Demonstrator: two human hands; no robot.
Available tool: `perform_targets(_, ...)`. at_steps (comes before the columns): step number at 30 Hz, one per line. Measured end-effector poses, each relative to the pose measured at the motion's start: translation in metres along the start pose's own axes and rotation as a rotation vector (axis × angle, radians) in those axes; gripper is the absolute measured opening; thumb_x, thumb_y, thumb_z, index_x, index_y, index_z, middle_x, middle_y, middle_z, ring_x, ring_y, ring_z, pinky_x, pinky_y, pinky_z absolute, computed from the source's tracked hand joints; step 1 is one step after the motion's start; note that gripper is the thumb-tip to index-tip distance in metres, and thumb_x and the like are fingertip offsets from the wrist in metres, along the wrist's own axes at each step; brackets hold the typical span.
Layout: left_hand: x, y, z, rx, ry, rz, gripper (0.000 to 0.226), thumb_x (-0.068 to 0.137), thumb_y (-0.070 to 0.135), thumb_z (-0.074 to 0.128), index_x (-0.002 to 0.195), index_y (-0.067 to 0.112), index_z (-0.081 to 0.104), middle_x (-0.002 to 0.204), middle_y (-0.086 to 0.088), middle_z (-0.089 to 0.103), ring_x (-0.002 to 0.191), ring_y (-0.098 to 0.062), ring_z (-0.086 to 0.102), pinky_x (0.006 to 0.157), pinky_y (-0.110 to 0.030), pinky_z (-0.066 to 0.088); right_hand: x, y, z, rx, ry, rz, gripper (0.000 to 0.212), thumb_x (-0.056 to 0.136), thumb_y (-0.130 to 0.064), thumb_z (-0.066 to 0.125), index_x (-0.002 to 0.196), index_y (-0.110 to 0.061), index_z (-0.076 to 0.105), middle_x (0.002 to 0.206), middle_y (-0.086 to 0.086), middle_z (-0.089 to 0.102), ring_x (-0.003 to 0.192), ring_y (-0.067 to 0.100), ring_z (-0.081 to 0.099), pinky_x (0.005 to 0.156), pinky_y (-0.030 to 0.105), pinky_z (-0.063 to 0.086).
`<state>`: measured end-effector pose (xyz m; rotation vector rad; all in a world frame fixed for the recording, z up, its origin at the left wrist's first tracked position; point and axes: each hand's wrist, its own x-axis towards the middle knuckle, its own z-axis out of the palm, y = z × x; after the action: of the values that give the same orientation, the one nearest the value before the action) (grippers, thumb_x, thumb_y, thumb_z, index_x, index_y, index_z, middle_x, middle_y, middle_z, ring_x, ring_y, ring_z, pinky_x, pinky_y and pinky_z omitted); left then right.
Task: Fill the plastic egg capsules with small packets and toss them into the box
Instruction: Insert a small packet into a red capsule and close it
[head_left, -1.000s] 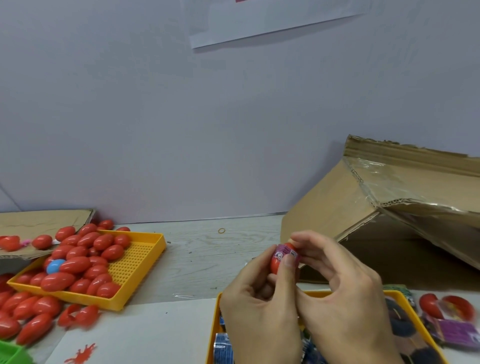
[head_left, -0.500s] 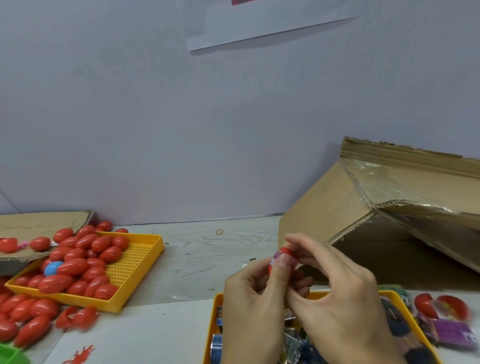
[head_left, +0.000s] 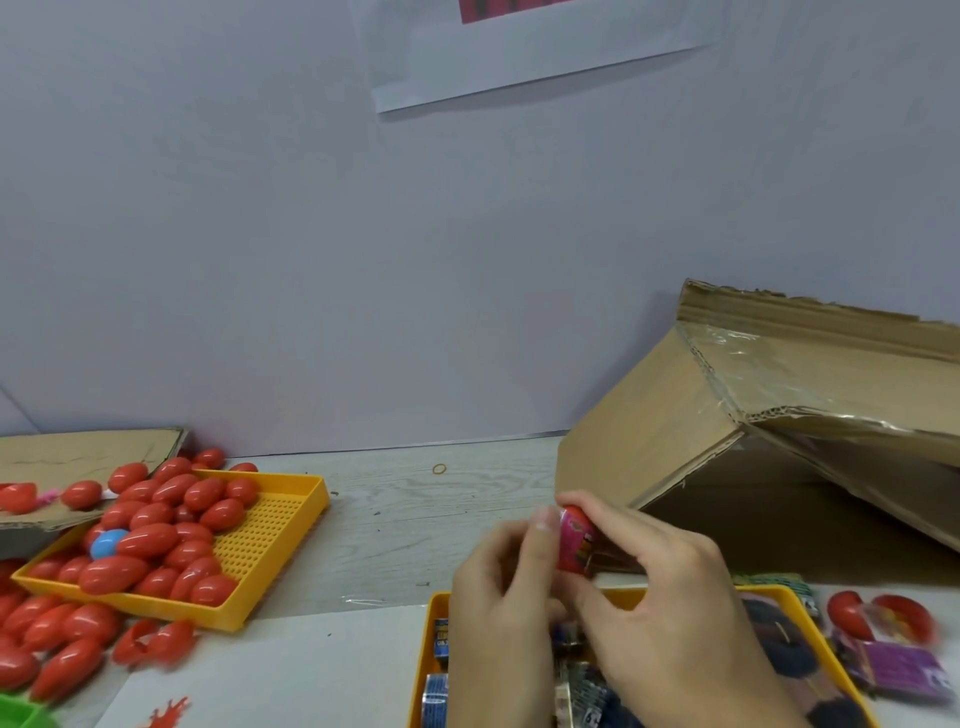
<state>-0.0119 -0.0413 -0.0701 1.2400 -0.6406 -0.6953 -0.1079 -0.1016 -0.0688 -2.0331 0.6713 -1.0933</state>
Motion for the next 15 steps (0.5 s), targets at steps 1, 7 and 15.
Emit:
perform_targets(1,0.0,0.001,-0.004,0.089,0.046,0.104,0.042,0.064,0.055,0.075,0.088,0.02,0.074,0.089,-0.009,0.074,0.087,-0.028,0.072,0.067,-0.034,0.057,0.0,0.0,-0.001,0.005,0.003,0.013,0.044,0.073,-0.03,0.083,0.103,-0.052,0.06,0.099,-0.04,0.061,0.1,-0.016,0.057,0.077,0.001,0.045)
perform_targets(7,-0.002,0.008,-0.016,0.126,-0.259,0.195,0.05,0.068,0.029,0.081,0.117,0.025,0.073,0.118,0.009,0.072,0.116,-0.008,0.064,0.091,-0.018,0.052,0.003,0.002,-0.009,0.46,-0.066,0.226,0.034,0.072,-0.019,0.079,0.098,-0.038,0.067,0.093,-0.018,0.075,0.093,0.002,0.071,0.076,0.012,0.054)
perform_targets(15,-0.002,0.005,-0.013,0.174,-0.204,0.242,0.041,0.061,0.016,0.078,0.095,0.039,0.078,0.108,0.009,0.075,0.108,-0.007,0.068,0.089,-0.018,0.054,0.003,0.006,-0.008,0.497,-0.073,0.274,0.038,0.07,-0.021,0.073,0.107,-0.031,0.067,0.098,-0.015,0.076,0.099,0.005,0.07,0.084,0.019,0.056)
